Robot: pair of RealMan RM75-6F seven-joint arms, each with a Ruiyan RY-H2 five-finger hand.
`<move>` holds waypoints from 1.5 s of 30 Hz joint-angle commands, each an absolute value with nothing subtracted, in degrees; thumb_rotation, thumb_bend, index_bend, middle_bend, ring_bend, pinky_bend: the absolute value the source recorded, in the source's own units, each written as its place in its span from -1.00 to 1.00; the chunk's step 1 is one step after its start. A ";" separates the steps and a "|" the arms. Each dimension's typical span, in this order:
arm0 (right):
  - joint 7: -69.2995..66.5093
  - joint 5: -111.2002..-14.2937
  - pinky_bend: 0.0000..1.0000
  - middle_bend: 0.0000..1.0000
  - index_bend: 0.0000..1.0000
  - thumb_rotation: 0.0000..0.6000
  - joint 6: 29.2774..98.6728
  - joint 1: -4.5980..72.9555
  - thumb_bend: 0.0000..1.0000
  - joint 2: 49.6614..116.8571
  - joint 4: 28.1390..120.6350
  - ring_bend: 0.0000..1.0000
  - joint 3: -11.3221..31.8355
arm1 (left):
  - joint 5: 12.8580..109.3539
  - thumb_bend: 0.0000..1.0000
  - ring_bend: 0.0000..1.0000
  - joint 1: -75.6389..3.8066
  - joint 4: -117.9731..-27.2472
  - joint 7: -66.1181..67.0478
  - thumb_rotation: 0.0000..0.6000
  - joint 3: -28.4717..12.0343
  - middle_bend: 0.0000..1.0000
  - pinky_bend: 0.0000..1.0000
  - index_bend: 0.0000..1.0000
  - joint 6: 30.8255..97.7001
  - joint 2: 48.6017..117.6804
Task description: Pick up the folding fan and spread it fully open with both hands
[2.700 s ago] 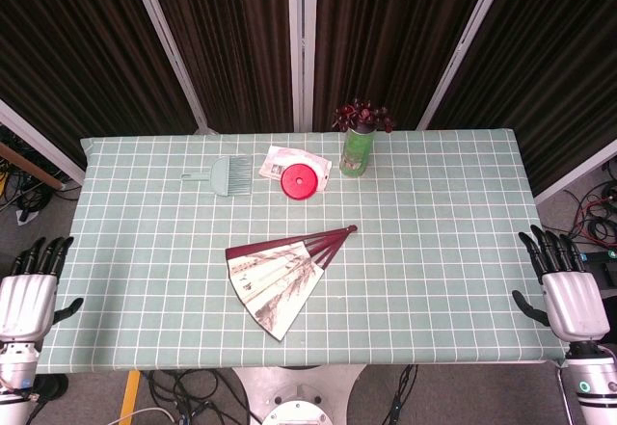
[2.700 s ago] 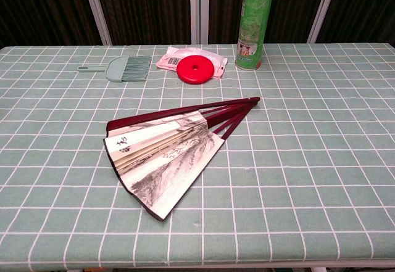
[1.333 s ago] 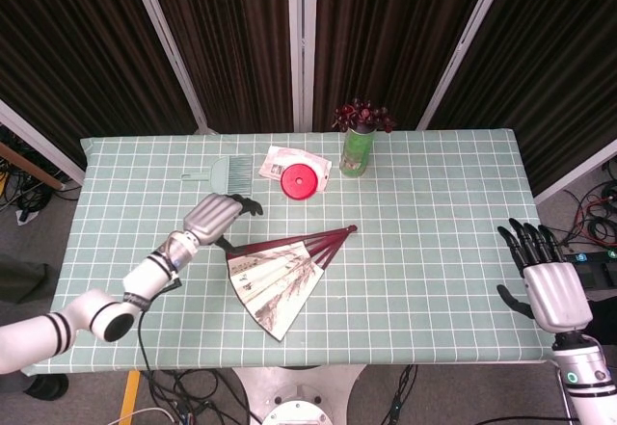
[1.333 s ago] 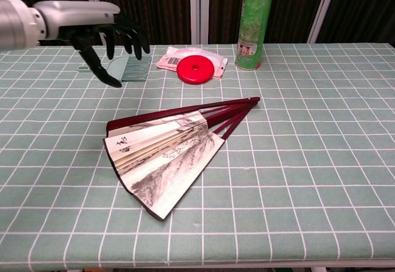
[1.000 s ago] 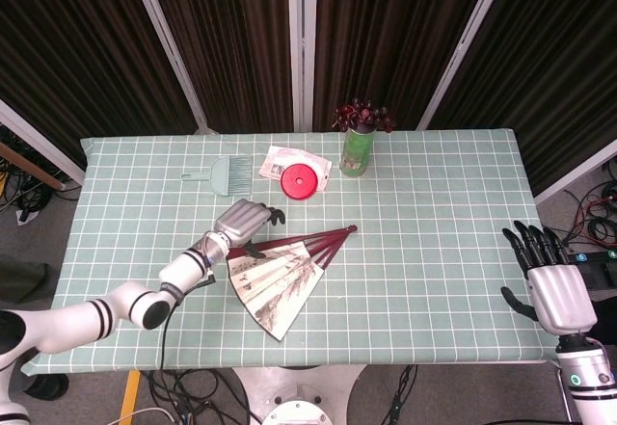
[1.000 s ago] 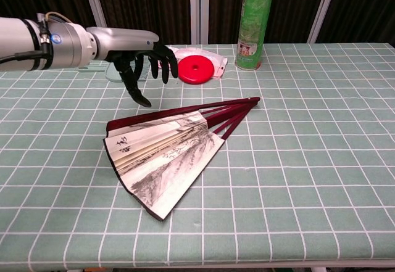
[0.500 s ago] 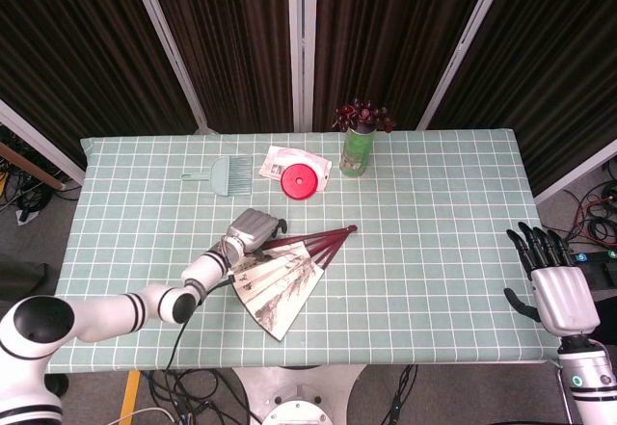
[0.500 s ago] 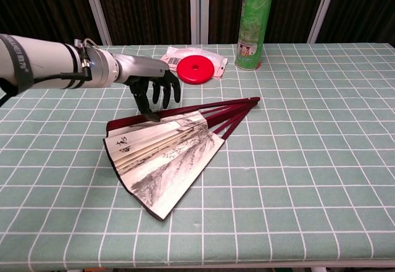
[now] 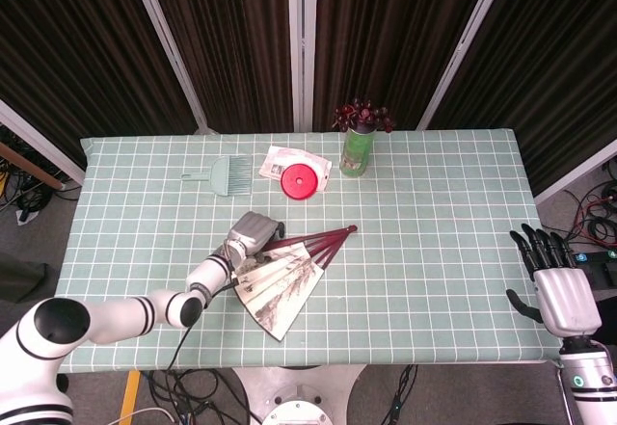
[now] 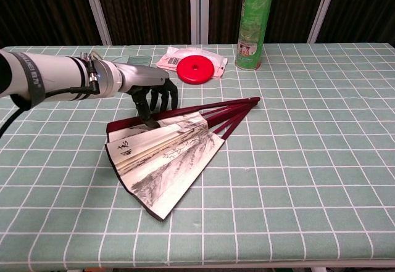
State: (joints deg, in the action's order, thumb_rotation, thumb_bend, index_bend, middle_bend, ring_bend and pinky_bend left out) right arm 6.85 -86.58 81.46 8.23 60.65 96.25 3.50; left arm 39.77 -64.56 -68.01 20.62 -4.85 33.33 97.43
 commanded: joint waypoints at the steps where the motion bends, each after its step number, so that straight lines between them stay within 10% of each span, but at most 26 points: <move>1: 6.81 -86.53 -1.00 -1.00 -1.00 1.00 81.52 8.14 -0.68 60.64 96.22 -1.00 3.47 | 40.33 -0.51 -0.12 -64.62 -67.33 21.12 1.00 -4.37 -0.12 0.09 -0.29 33.86 98.26; 19: 2.86 -86.59 -1.00 -1.00 -1.00 1.00 81.04 8.43 -0.68 59.50 95.91 -1.00 3.82 | 49.90 -0.41 0.41 -59.96 -74.27 16.25 1.00 -5.75 0.43 0.68 0.24 39.65 92.86; 45: -50.33 -98.05 -0.73 -0.64 -0.73 1.00 47.70 32.89 -0.35 63.26 91.73 -0.81 -1.82 | 88.52 -0.27 0.46 -39.94 -100.76 -21.74 1.00 -8.18 0.50 0.72 0.30 68.97 67.67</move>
State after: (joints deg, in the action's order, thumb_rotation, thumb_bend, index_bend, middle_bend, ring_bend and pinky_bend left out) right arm -47.16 -96.46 50.09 29.64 60.72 93.68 -1.58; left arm 87.06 -40.65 -99.84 -20.43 -7.93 67.88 68.59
